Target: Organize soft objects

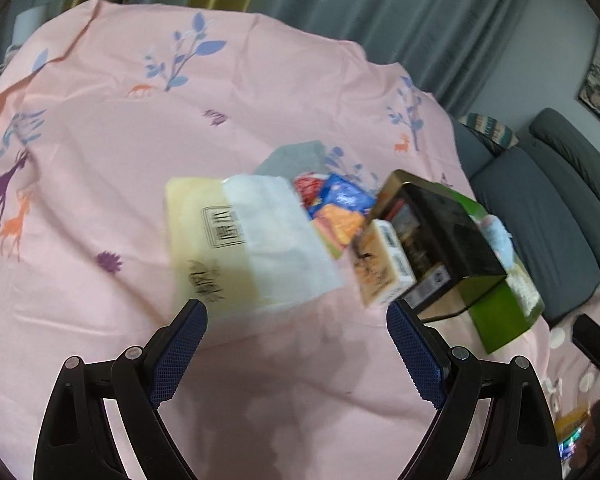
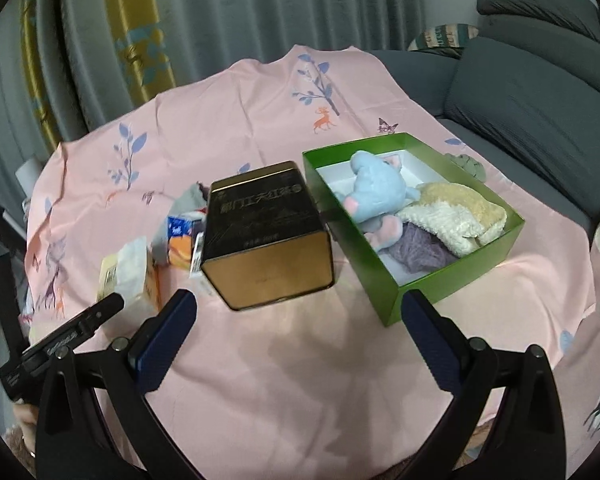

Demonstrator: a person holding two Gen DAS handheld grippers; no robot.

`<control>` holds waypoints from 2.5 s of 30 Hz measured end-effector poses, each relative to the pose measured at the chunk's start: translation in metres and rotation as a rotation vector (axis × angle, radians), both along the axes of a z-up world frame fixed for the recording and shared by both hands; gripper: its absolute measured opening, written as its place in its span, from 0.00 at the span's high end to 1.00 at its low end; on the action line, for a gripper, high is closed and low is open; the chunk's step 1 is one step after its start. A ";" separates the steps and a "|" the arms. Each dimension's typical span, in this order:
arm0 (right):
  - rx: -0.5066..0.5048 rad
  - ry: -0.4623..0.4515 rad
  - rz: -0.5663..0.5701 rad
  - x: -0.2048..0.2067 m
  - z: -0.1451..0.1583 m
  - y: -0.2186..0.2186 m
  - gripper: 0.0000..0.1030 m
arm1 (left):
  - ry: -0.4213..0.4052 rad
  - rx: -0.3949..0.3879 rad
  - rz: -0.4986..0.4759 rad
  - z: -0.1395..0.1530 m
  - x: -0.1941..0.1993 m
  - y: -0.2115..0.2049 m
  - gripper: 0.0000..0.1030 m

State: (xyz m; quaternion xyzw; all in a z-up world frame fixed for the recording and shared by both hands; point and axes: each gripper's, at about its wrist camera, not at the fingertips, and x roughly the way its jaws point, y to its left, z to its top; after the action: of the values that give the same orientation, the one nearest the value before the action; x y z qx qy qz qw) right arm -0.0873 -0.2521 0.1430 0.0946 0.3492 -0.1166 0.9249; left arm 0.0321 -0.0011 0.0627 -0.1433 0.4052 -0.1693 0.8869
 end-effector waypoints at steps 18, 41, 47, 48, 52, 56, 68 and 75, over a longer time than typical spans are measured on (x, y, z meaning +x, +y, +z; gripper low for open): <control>-0.069 0.015 0.060 -0.012 0.038 0.048 0.01 | 0.018 -0.099 0.081 0.002 0.004 0.039 0.11; 0.246 0.040 0.084 0.028 -0.013 0.041 0.18 | -0.012 -0.030 0.045 0.021 -0.032 0.059 0.11; 0.208 0.047 0.142 0.060 0.001 0.058 0.24 | 0.003 -0.032 0.102 0.020 -0.031 0.079 0.11; 0.183 0.055 0.152 0.069 0.003 0.064 0.28 | 0.005 -0.036 0.096 0.020 -0.031 0.080 0.11; 0.127 0.087 0.221 0.120 0.005 0.091 0.39 | 0.006 -0.072 0.067 0.022 -0.030 0.082 0.11; -0.049 0.182 0.238 0.180 -0.009 0.121 0.45 | 0.010 -0.091 0.072 0.021 -0.030 0.087 0.11; -0.227 0.429 0.299 0.270 -0.069 0.137 0.55 | 0.066 -0.146 0.086 0.016 -0.024 0.099 0.11; -0.235 0.508 0.341 0.289 -0.090 0.139 0.62 | 0.087 -0.111 0.084 0.011 -0.018 0.096 0.11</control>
State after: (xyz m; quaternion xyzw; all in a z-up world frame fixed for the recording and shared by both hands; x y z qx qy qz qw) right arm 0.2013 -0.1135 0.0527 -0.1050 0.5638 -0.0193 0.8190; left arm 0.0139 0.0946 0.0736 -0.2164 0.4271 -0.1480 0.8654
